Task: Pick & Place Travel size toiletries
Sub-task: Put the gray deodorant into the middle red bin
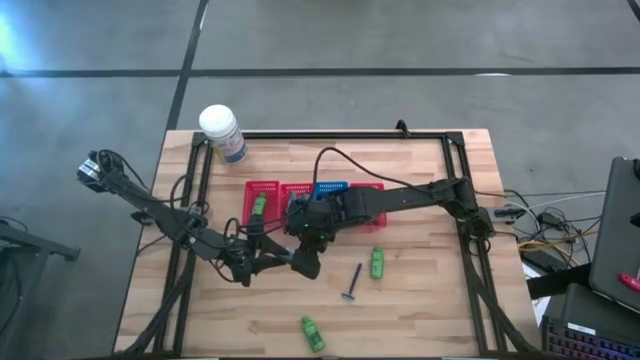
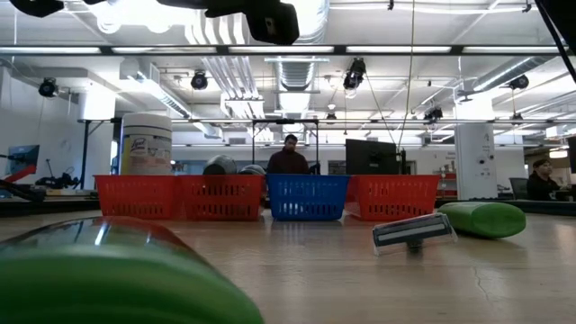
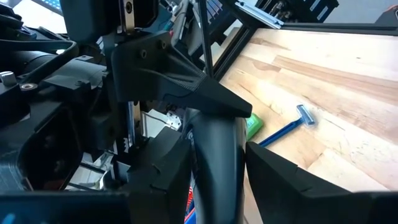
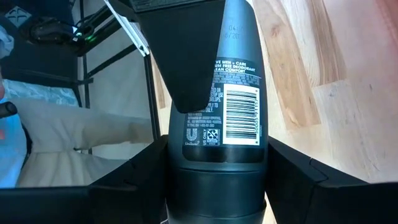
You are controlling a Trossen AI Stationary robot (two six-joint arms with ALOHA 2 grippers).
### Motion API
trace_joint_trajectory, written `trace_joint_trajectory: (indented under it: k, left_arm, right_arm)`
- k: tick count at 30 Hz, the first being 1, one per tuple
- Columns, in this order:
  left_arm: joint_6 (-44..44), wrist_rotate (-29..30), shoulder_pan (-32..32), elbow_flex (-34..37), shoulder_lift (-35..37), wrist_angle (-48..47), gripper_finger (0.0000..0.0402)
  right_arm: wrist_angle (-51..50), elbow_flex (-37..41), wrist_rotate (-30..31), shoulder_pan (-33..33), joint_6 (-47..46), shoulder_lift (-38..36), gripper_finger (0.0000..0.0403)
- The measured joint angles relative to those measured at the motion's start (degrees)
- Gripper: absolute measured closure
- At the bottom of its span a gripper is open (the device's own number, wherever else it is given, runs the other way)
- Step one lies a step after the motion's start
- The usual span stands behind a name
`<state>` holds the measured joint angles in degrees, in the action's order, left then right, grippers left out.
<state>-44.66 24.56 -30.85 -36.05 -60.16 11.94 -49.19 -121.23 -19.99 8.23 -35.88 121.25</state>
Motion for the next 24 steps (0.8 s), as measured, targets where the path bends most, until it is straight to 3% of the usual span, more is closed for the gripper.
trace_joint_trajectory:
  k: [11,24]
  left_arm:
    - [0.84,0.04,0.37,1.95,0.04,2.47,0.0247]
    - [-0.41,0.44,0.52,3.85,-0.04,4.46,0.0189]
  right_arm:
    - [-0.33,0.07,-0.77,-0.09,-0.02,0.11,0.0202]
    - [-0.22,0.18,-1.27,0.0,-0.13,-0.02,0.0201]
